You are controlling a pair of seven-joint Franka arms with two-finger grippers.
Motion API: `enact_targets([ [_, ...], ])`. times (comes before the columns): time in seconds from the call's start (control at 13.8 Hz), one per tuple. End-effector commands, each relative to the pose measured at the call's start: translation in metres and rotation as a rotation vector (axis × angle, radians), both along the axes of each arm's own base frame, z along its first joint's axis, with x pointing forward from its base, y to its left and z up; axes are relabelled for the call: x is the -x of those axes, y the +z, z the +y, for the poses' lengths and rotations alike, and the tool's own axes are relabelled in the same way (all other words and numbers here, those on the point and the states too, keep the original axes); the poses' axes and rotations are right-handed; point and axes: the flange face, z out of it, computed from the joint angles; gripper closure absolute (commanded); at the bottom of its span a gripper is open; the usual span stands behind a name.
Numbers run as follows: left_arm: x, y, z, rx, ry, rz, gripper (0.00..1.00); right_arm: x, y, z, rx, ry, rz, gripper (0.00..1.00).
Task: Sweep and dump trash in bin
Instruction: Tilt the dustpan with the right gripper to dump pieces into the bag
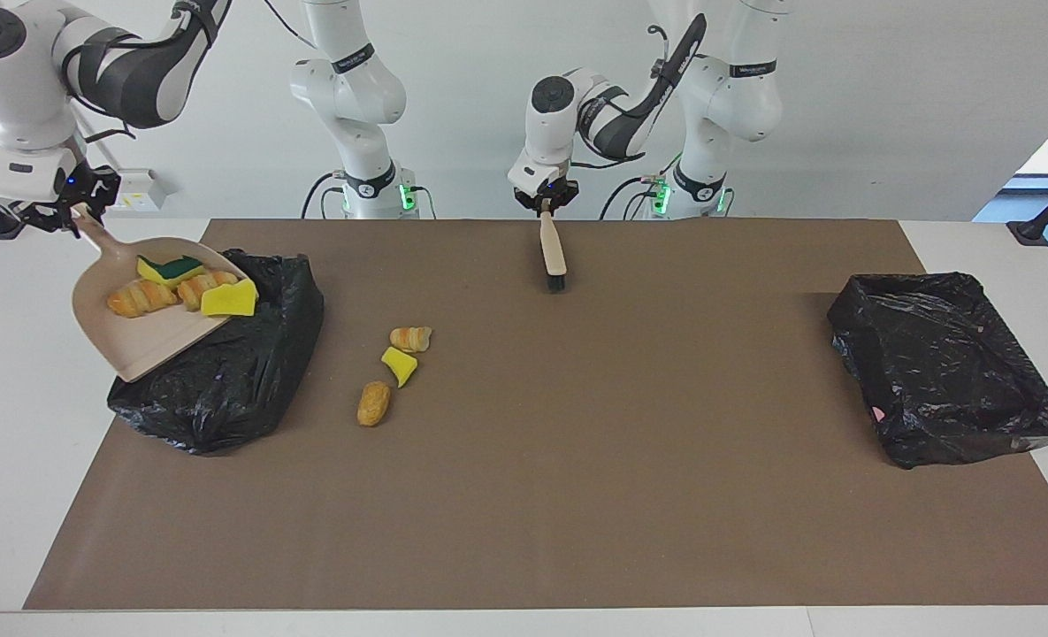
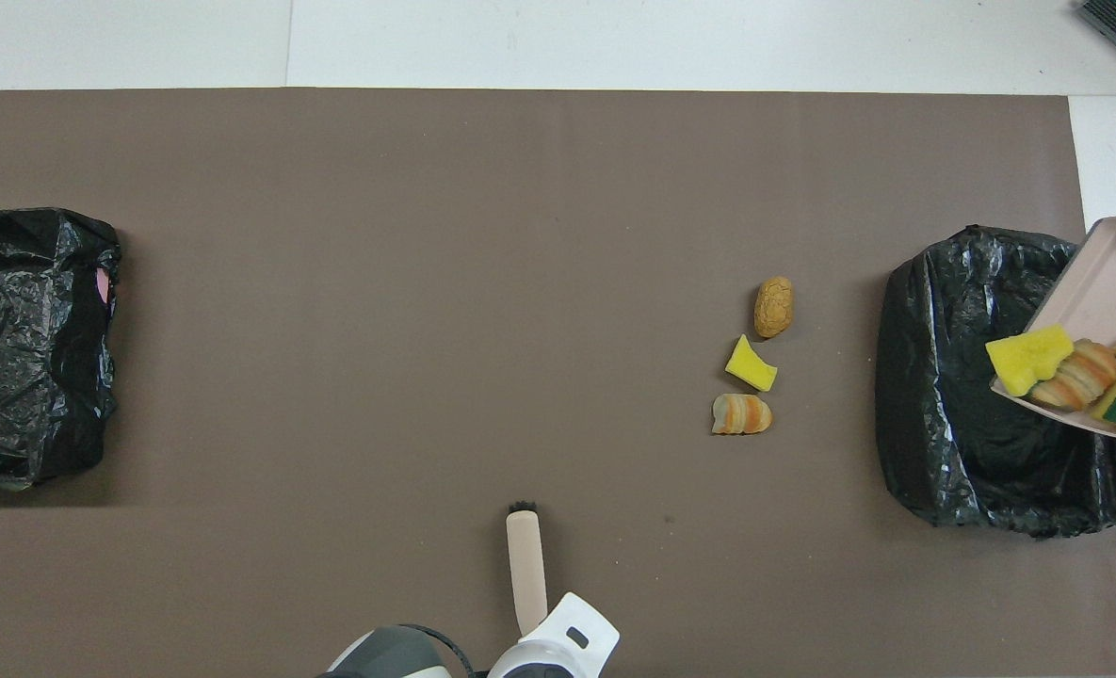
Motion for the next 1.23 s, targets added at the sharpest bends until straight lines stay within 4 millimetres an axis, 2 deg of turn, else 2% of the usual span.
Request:
enact_targets([
  [0.0,-0.016,0.022,0.003,-0.018,-0.031,0.039,0.93,0.006,0.0,-0.026,0.088,0.087,0.028,1.0],
  [0.14,-0.016,0.022,0.003,-0.007,-0.046,0.035,0.93,0.0,0.001,-0.024,0.168,0.154,0.052,1.0],
  [0.36,-0.02,0.019,0.008,0.01,-0.083,0.048,0.92,-0.006,-0.011,-0.022,0.279,0.259,0.107,1.0],
  [0.51,-0.023,0.018,0.009,0.022,-0.089,0.053,0.91,-0.009,-0.009,-0.021,0.326,0.31,0.136,1.0],
  [0.58,-0.03,0.014,0.013,0.015,-0.071,0.06,0.91,-0.015,-0.008,-0.014,0.356,0.34,0.147,1.0],
  [0.87,-0.033,0.01,0.012,0.03,-0.061,0.051,0.91,-0.028,-0.004,0.003,0.463,0.413,0.199,1.0],
  [1.16,-0.033,0.007,0.011,0.041,-0.036,0.072,0.93,-0.031,0.001,0.006,0.509,0.43,0.226,1.0],
])
